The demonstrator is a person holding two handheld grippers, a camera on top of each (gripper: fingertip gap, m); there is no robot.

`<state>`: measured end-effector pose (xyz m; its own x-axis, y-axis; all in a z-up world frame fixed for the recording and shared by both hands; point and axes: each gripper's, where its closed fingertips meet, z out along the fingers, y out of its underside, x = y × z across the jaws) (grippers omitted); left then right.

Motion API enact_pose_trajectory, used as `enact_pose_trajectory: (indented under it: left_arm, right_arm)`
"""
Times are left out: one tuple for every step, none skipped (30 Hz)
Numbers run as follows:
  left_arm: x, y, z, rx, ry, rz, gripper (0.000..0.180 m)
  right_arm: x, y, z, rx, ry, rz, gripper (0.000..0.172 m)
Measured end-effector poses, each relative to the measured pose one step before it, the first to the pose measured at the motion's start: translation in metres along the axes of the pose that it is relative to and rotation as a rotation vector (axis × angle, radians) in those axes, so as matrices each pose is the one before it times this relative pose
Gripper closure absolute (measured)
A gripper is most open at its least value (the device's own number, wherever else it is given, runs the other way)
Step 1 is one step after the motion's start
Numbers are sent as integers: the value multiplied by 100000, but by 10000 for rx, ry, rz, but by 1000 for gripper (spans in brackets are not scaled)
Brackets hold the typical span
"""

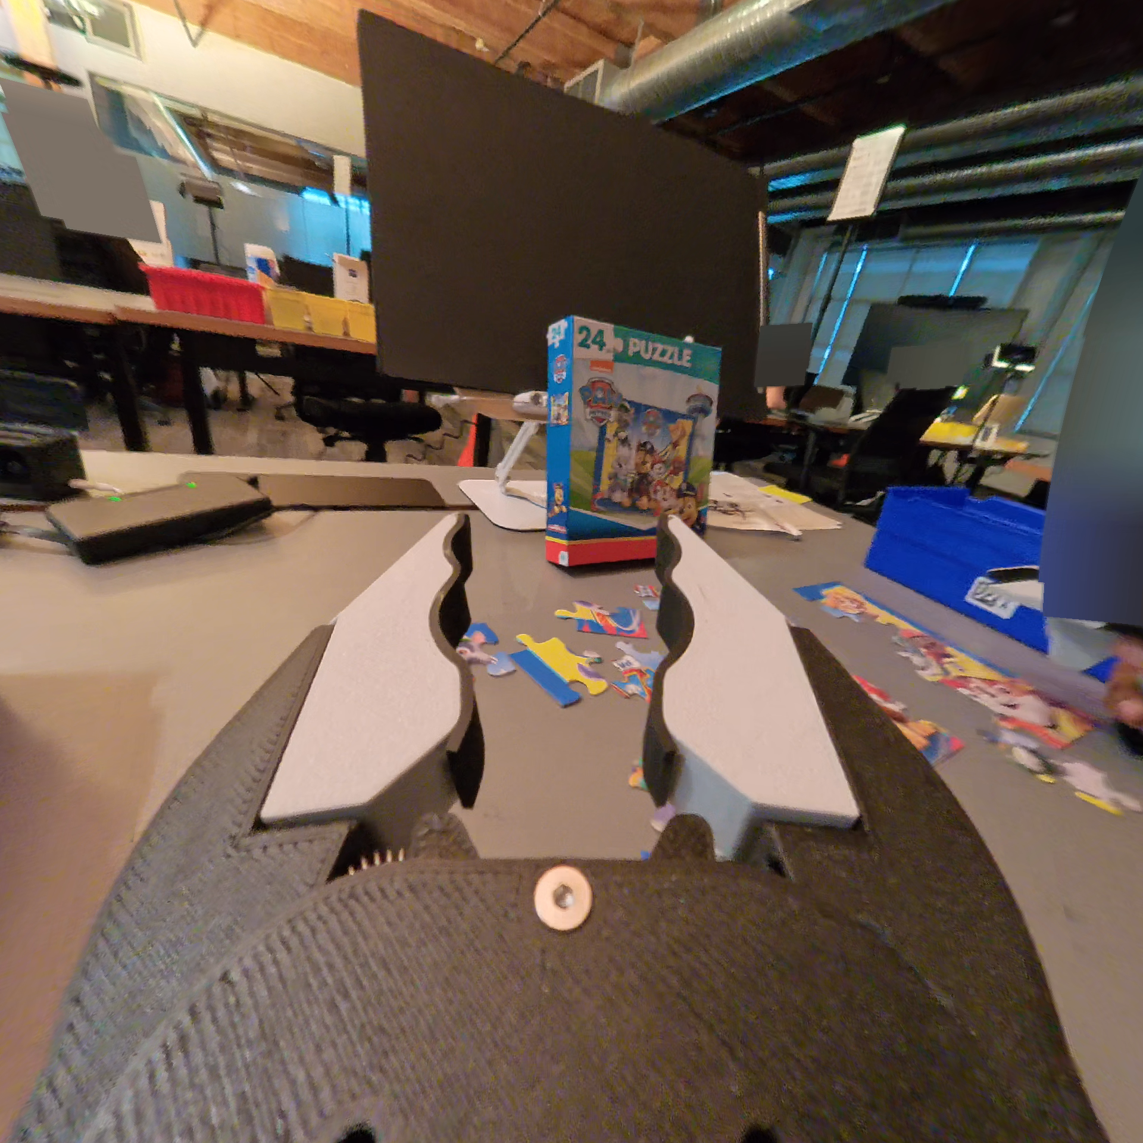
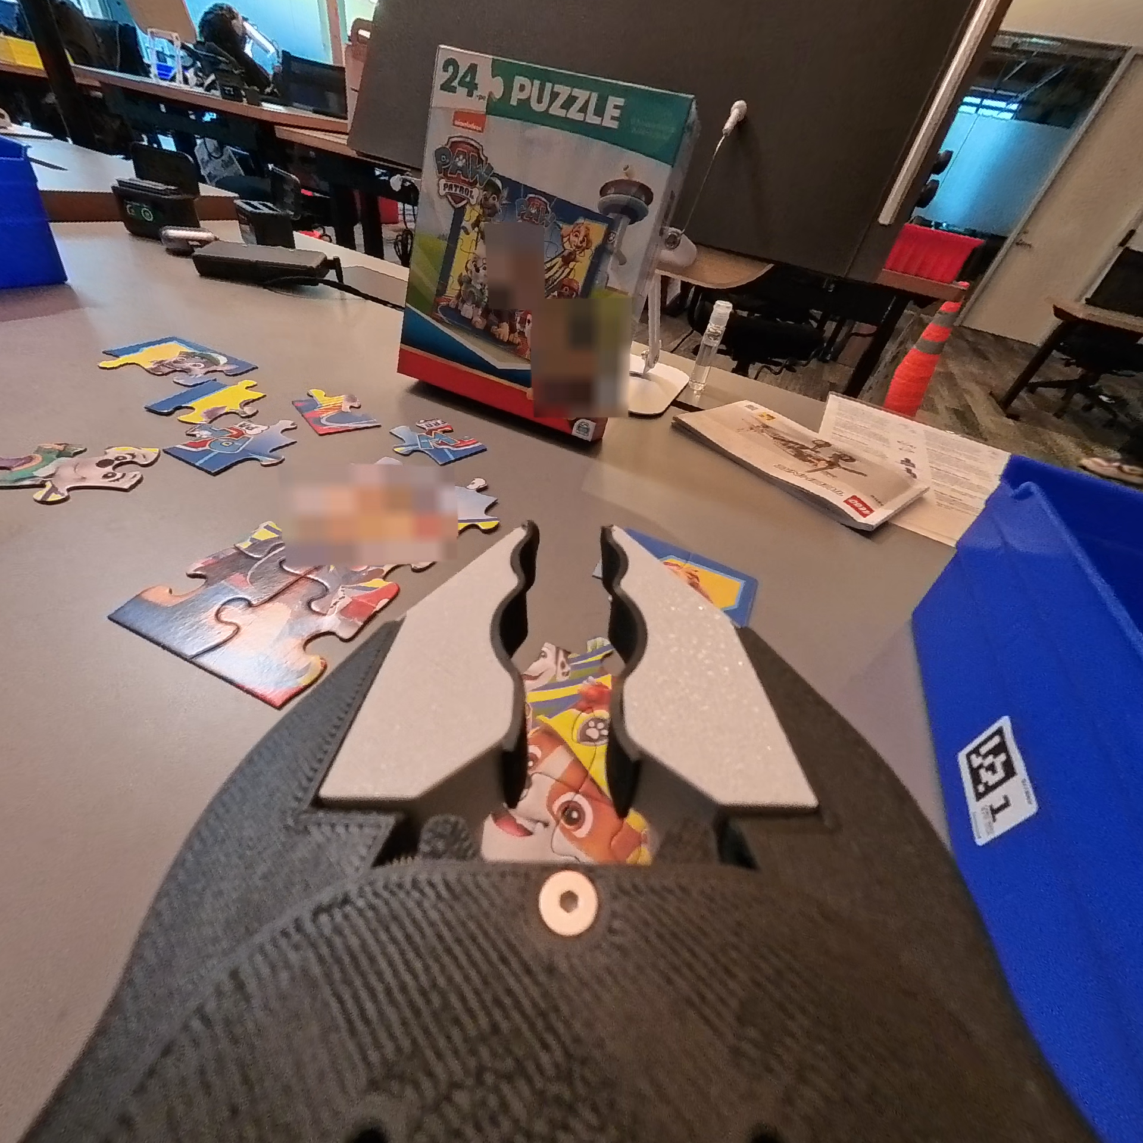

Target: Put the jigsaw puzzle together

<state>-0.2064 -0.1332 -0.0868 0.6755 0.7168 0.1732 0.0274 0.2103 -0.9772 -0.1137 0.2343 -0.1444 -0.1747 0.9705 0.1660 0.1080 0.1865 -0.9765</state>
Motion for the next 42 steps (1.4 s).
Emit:
enact_pose_trajectory:
  left_arm:
    - [65, 189, -397, -312, 35, -226, 122]
    - [165, 825, -329, -683, 127, -160, 122]
    - [125, 1691, -262, -1214, 151, -138, 122]
    - [-286, 2526, -257, -1691, -107, -87, 119]
    - [-256, 2789, -261, -1750, -130, 106, 117]
    - [-168, 2586, -270, -1486, -197, 320, 114]
    - [-105, 2027, -332, -1028, -324, 522, 113]
    - [-64, 1500, -405, -673, -381, 590, 113]
    - [41, 1149, -415, -485, -275, 492, 113]
    - [152, 878, -344, -336, -91, 278, 113]
    - [116, 629, -237, -196, 18, 20, 111]
    - [75, 346, -111, -26, 101, -140, 109]
    - [20, 105, 3, 102, 124, -215, 109]
    - [-106, 30, 114, 94, 64, -249, 109]
    - [-18, -28, 170, 75, 86, -183, 109]
    - [94, -76, 199, 65, 103, -88, 109]
    - [64, -51, 214, 42, 30, -13, 109]
    - [72, -39, 224, 22, -1, 34, 109]
    - [140, 14, 235, -28, 21, 37, 108]
    - [162, 119, 231, -91, 19, 59, 108]
    - [4, 197, 221, -131, -96, 103, 108]
    - [-109, 46, 101, -18, -210, 173, 110]
    - [27, 47, 23, -38, -101, 111, 110]
    - [86, -15, -10, -7, 3, -35, 112]
    - [6, -2, -1, 5, -46, -29, 114]
    - [64, -10, -19, 29, -22, -3, 120]
    - [178, -4, -44, 15, 42, 21, 127]
    - [142, 14, -34, -8, 22, 33, 132]
    - [134, 16, -22, -9, 14, 39, 135]
    - [26, 28, -11, -24, -35, 44, 136]
    - [41, 24, -21, -26, 4, 41, 136]
    - [82, 16, -15, -25, 45, 32, 136]
    - [15, 25, -11, -22, 3, 34, 136]
    - [7, 0, -18, -18, -7, 36, 136]
    - [28, 10, -12, -21, -4, 52, 136]
    - [-1, -3, -28, -21, -33, 55, 136]
    - [-55, -26, -70, -5, -73, 63, 136]
    - [-65, -89, -108, 21, -65, 51, 136]
    - [-28, -180, -154, 60, -31, 11, 136]
    - [-12, -260, -184, 101, -8, -22, 136]
    - [8, -361, -212, 142, 1, -44, 136]
    - [116, -445, -219, 162, 49, -53, 136]
  right_arm:
    - [63, -19, -19, 16, 18, 26, 153]
    - [46, -21, -26, 17, 14, 25, 153]
    - [30, -31, -19, 19, 19, 5, 153]
    - [11, -16, -28, 13, 12, -14, 153]
    - [24, -8, -16, 11, 23, -39, 153]
    - [62, -12, -24, 15, 46, -50, 154]
    - [49, -23, -35, 19, 33, -29, 154]
    - [20, -30, -29, 20, 5, 3, 154]
    - [-1, -32, -1, 21, -12, 20, 154]
    - [-13, -25, 6, 14, -16, 16, 154]
    - [-10, -20, 3, 9, -12, 6, 154]
    - [-18, -45, 1, 17, -10, -6, 155]
    - [3, -48, -6, 20, -2, -23, 155]
    - [29, -62, -17, 29, 19, -49, 155]
    - [89, -77, -45, 37, 41, -66, 155]
    - [119, -68, -42, 34, 48, -51, 155]
    - [94, -47, -57, 32, 26, -10, 156]
    - [60, -36, -44, 29, -6, 36, 156]
    - [29, -36, -36, 29, -23, 62, 156]
    - [33, -31, -24, 31, -20, 61, 156]
    - [36, -36, -36, 25, -11, 49, 156]
    - [21, -25, -16, 19, -7, 37, 156]
    - [18, 0, -12, 7, -8, 27, 156]
    - [-3, 15, -12, -1, -6, 16, 156]
    - [-16, 10, -8, -1, 0, 3, 156]
    - [0, 7, -12, -6, 4, -8, 156]
    - [-4, 30, -2, -10, 8, -12, 155]
    - [0, 21, -23, -8, 7, -7, 156]
    - [-6, 2, -19, -2, 5, 0, 156]
    - [13, -3, -28, 5, 7, 3, 156]
    - [17, 13, -30, 2, 7, 8, 156]
    - [12, 1, -21, 2, 3, 13, 155]
    - [5, 0, -30, 4, 1, 15, 156]
    - [19, -1, -20, 5, 2, 14, 155]
    - [16, -9, -16, 10, 5, 10, 156]
    - [10, -14, -18, 5, 6, 9, 156]
    - [17, -3, -9, 5, 4, 9, 156]
    - [10, -6, -8, 7, -1, 9, 156]
    - [1, -2, 10, 2, -4, 8, 156]
    - [-4, 3, 8, -2, -2, 4, 156]
    - [-11, -1, 20, -1, -3, -1, 156]
    - [-8, -14, 21, 1, -4, -3, 156]
